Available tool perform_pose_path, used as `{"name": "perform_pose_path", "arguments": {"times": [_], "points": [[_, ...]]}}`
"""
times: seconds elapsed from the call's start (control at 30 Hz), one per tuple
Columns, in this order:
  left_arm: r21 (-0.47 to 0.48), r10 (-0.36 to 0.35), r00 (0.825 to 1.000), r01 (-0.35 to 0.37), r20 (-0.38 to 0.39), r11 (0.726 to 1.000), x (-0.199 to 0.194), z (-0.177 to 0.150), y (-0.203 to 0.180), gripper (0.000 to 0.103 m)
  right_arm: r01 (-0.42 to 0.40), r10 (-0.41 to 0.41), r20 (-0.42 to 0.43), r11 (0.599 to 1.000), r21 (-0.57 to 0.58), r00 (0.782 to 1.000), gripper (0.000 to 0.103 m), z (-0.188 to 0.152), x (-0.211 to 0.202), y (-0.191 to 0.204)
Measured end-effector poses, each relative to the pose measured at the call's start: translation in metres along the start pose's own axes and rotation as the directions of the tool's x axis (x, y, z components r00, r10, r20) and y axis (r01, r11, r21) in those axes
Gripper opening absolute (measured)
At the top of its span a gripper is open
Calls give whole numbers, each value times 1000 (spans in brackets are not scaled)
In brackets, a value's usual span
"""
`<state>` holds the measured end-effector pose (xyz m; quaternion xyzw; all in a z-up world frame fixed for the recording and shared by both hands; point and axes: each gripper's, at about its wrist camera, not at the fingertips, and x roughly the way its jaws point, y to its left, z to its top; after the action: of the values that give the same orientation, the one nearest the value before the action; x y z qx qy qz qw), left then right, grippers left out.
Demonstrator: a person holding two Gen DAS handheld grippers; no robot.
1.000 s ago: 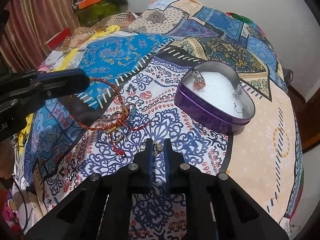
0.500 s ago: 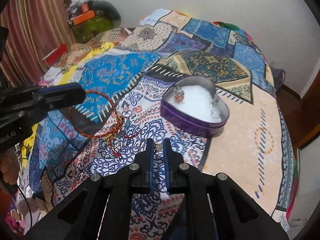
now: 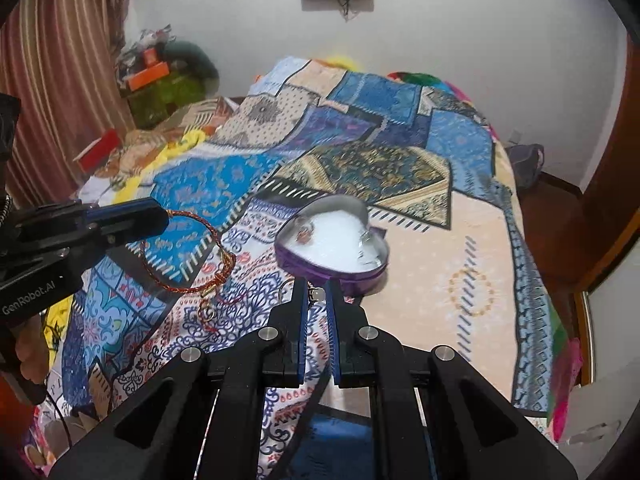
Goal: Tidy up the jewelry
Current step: 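Carry both pieces into the heart tin and open both tools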
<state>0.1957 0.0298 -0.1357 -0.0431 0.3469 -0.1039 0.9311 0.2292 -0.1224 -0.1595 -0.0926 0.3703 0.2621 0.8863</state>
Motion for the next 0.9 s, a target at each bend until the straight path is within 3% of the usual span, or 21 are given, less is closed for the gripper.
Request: {"name": "perform_pose_path", "arguments": {"times": [0.47, 0.9], "points": [[38, -14, 1000, 14, 14, 999, 28, 27, -15, 9, 13, -17, 67, 998, 61, 998, 8, 15, -5, -24], [46, -39, 999, 40, -24, 998, 69, 37, -15, 9, -3, -1, 40, 996, 88, 999, 8, 25, 20, -35]]}}
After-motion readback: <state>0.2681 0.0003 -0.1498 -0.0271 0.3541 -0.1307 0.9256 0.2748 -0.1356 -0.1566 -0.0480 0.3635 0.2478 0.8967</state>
